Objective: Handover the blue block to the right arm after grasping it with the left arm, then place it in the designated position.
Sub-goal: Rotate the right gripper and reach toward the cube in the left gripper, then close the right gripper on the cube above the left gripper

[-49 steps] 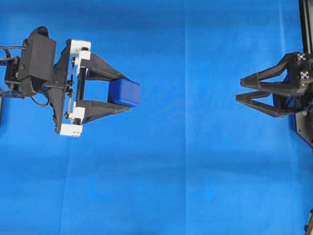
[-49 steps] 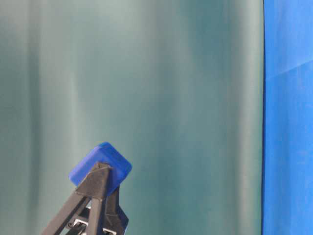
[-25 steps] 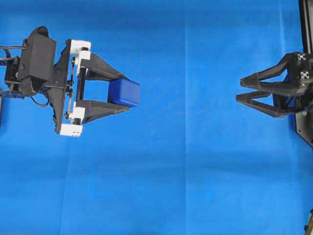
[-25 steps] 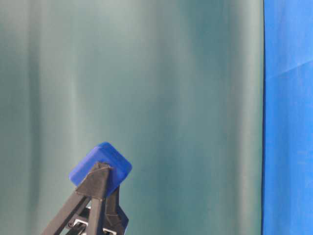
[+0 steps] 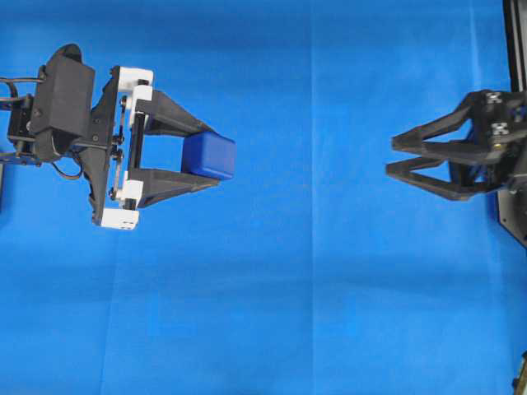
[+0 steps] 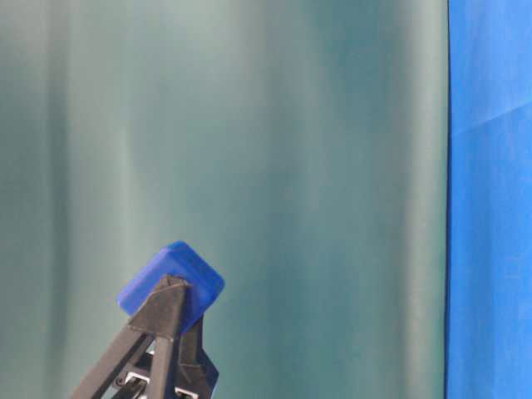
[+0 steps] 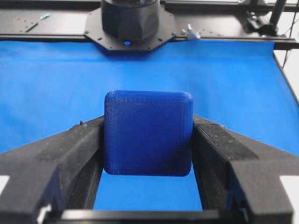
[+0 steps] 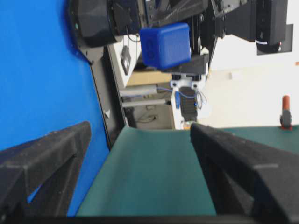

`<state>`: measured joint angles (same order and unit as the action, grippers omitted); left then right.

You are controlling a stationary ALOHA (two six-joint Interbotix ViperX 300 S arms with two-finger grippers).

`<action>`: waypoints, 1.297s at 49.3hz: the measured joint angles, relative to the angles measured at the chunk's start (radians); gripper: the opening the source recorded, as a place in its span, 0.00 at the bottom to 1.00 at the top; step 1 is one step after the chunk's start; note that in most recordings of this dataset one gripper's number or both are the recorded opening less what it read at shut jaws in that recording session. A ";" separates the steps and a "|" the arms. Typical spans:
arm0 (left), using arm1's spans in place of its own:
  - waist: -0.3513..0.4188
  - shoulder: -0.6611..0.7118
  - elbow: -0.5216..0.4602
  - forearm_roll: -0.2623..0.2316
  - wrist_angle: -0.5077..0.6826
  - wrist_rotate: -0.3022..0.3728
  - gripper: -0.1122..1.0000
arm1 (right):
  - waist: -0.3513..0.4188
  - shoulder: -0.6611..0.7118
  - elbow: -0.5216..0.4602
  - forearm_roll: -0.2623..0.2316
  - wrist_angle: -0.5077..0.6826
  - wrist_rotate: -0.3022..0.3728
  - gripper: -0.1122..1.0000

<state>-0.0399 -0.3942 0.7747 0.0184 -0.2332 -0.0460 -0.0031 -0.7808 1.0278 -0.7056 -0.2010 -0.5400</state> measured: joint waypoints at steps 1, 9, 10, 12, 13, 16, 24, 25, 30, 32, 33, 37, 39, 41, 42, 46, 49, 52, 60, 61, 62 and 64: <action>0.000 0.000 0.000 0.000 0.000 0.000 0.54 | 0.000 0.011 -0.006 0.000 -0.002 -0.002 0.96; -0.002 0.000 0.000 0.000 0.000 -0.002 0.54 | 0.000 0.126 -0.081 0.000 -0.006 -0.002 0.96; -0.002 0.000 0.000 0.002 0.002 -0.002 0.54 | 0.002 0.141 -0.091 0.000 -0.006 -0.002 0.96; 0.000 0.000 0.000 0.000 0.002 -0.002 0.54 | 0.000 0.167 -0.112 -0.002 -0.005 -0.002 0.96; 0.000 0.000 0.000 0.002 0.000 -0.002 0.54 | 0.000 0.181 -0.123 -0.002 -0.006 -0.002 0.96; 0.000 0.000 0.000 0.000 0.000 -0.002 0.54 | 0.000 0.216 -0.156 -0.002 -0.006 -0.002 0.96; -0.002 0.000 0.000 0.000 0.000 -0.005 0.54 | 0.000 0.302 -0.235 0.000 -0.006 -0.002 0.96; 0.000 0.000 0.000 0.000 0.002 -0.003 0.54 | 0.000 0.311 -0.245 -0.002 -0.006 -0.003 0.96; 0.000 0.000 0.000 0.000 0.002 -0.005 0.54 | 0.000 0.362 -0.293 -0.002 -0.006 -0.003 0.96; 0.000 0.000 0.000 0.000 0.000 -0.003 0.54 | 0.000 0.383 -0.313 -0.002 -0.006 -0.003 0.96; 0.000 0.000 0.000 0.000 0.002 -0.003 0.54 | 0.000 0.393 -0.322 0.000 -0.006 -0.003 0.96; 0.000 0.000 0.000 0.000 0.000 -0.003 0.54 | 0.000 0.433 -0.359 -0.002 -0.006 -0.003 0.96; 0.000 0.000 0.000 0.000 0.000 -0.003 0.54 | 0.000 0.454 -0.377 -0.002 -0.006 -0.003 0.96; -0.002 0.000 0.000 0.000 0.002 -0.005 0.54 | 0.000 0.476 -0.399 -0.002 -0.006 -0.003 0.96; 0.000 0.000 0.000 0.000 0.000 -0.003 0.54 | 0.000 0.485 -0.408 -0.002 -0.006 -0.003 0.96; 0.000 0.000 -0.002 0.000 0.000 -0.005 0.54 | 0.000 0.532 -0.448 -0.002 -0.005 -0.003 0.96; -0.002 0.000 0.000 0.000 0.000 -0.006 0.54 | 0.000 0.566 -0.482 -0.002 -0.005 -0.003 0.96; 0.000 0.000 -0.002 0.000 0.002 -0.006 0.54 | 0.000 0.595 -0.514 -0.002 -0.003 -0.003 0.96; 0.000 -0.002 -0.002 -0.002 0.002 -0.006 0.54 | 0.000 0.653 -0.577 -0.005 0.014 -0.005 0.96; 0.000 -0.003 -0.002 0.000 0.000 -0.006 0.54 | 0.000 0.660 -0.583 -0.005 0.018 -0.005 0.96; -0.002 -0.003 0.000 0.000 0.000 -0.006 0.54 | 0.000 0.664 -0.588 -0.005 0.023 -0.005 0.96; -0.002 -0.003 0.000 0.000 0.002 -0.006 0.54 | 0.000 0.670 -0.598 -0.005 0.032 -0.005 0.96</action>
<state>-0.0414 -0.3973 0.7747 0.0184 -0.2316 -0.0522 -0.0031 -0.1104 0.4295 -0.7102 -0.1687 -0.5446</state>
